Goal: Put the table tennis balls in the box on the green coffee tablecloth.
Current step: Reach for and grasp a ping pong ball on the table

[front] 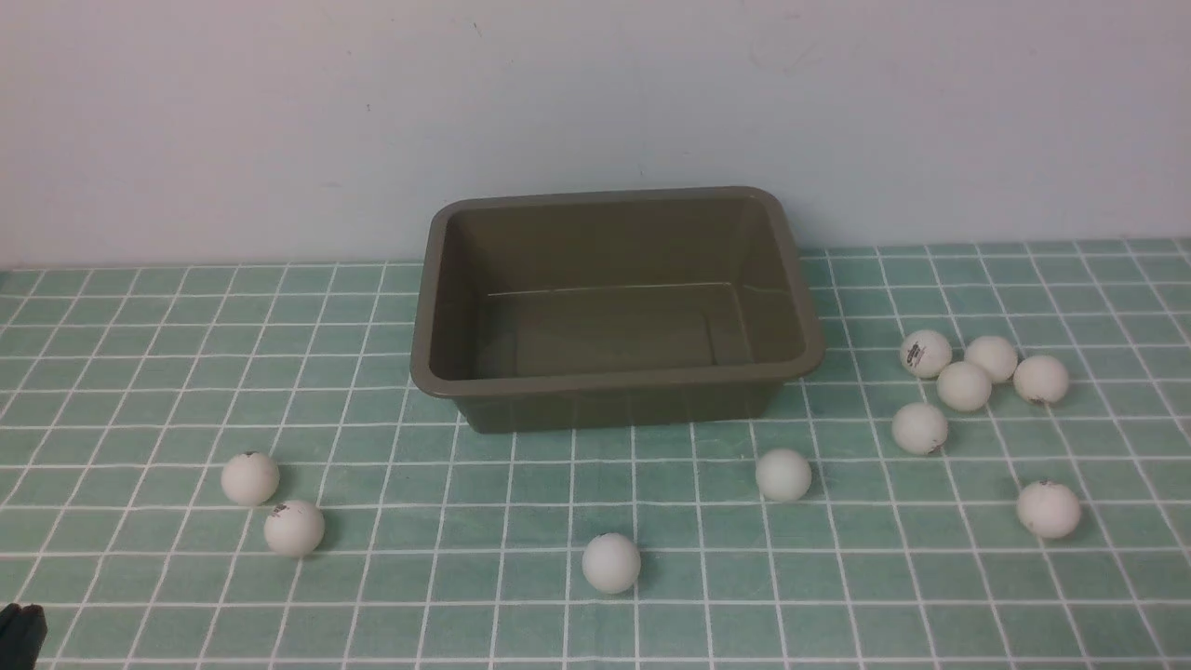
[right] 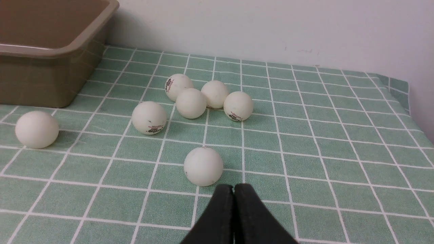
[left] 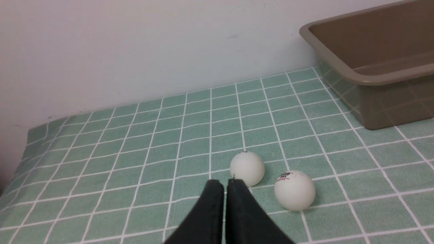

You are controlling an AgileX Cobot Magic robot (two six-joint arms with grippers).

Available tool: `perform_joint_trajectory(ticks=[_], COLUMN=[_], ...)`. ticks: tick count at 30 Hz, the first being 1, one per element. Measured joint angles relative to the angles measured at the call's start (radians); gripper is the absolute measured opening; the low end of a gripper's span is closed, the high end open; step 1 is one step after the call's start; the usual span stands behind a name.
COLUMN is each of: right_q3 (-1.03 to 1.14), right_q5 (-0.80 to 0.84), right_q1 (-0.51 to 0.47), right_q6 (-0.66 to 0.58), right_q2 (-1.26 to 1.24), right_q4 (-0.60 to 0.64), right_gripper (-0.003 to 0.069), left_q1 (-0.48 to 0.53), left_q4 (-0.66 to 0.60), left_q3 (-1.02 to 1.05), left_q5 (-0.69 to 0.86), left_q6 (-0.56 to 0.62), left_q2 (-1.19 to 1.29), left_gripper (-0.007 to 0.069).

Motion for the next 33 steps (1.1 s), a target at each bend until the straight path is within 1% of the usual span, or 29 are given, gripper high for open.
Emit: perform_joint_trajectory(ticks=[28,31,33], right_q3=[0.000,0.000,0.001], right_q5=[0.000,-0.015,-0.047], right_q1=[0.000,0.000,0.000], right_q6=[0.000,0.000,0.000], right_q2=[0.000,0.000,0.000], right_q4=[0.000,0.041,0.130], right_gripper=[-0.0018,-0.0018,-0.0018], left_q1=[0.000,0.000,0.000], left_q4=[0.000,0.000,0.000], left_q3=[0.000,0.000,0.000], left_q5=[0.000,0.000,0.000], left_q6=[0.000,0.000,0.000], left_q2=[0.000,0.000,0.000], left_gripper=[-0.0004,-0.0004,-0.0004])
